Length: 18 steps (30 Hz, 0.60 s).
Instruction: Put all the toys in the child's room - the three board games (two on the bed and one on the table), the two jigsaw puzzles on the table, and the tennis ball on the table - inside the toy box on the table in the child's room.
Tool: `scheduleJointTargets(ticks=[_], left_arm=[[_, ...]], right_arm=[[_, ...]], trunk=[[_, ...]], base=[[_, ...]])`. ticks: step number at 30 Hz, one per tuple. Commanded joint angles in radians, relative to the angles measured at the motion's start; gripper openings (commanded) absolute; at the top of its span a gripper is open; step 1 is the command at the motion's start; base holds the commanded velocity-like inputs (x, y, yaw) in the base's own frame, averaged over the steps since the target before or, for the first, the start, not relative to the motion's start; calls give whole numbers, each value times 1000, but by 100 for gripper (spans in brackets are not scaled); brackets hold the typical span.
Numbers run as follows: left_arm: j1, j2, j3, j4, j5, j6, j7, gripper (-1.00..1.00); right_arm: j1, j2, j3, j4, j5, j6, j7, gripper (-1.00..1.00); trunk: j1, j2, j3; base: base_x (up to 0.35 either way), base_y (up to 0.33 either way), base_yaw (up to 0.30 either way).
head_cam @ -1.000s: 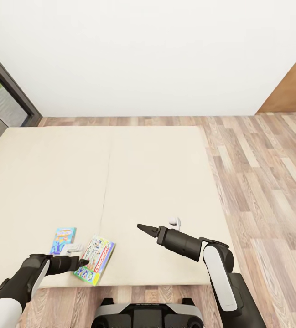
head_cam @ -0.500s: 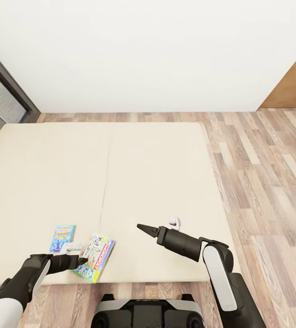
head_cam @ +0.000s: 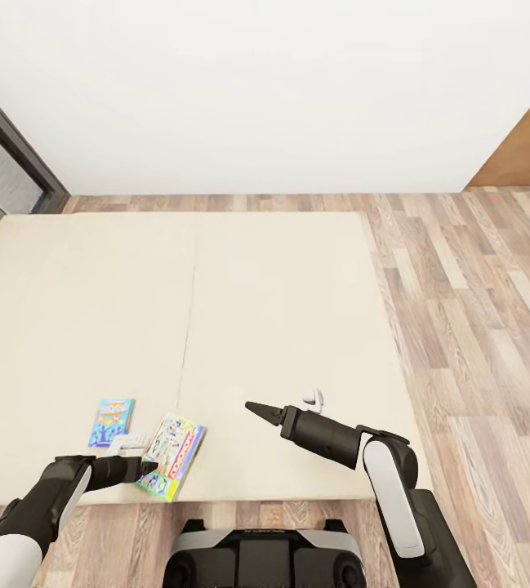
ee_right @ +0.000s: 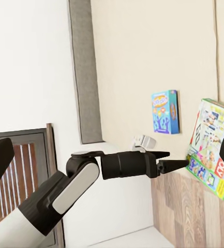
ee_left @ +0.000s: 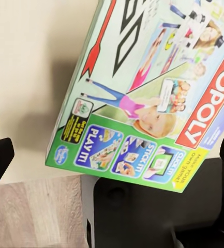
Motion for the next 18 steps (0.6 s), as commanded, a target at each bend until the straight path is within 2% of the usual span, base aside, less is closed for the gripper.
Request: scheduleJointTargets(ticks=[1,18], left_arm=[[0,-1,4,-1,-9,4,-9,100],[0,-1,3,-1,-9,3,-10,100]], right_arm=[[-1,1,-1,0,6,4,7,100],[-1,1,-1,0,6,4,7,100]], trunk=[[0,-2,-3],[0,-2,-31]], base=[[0,0,0],[0,0,0]])
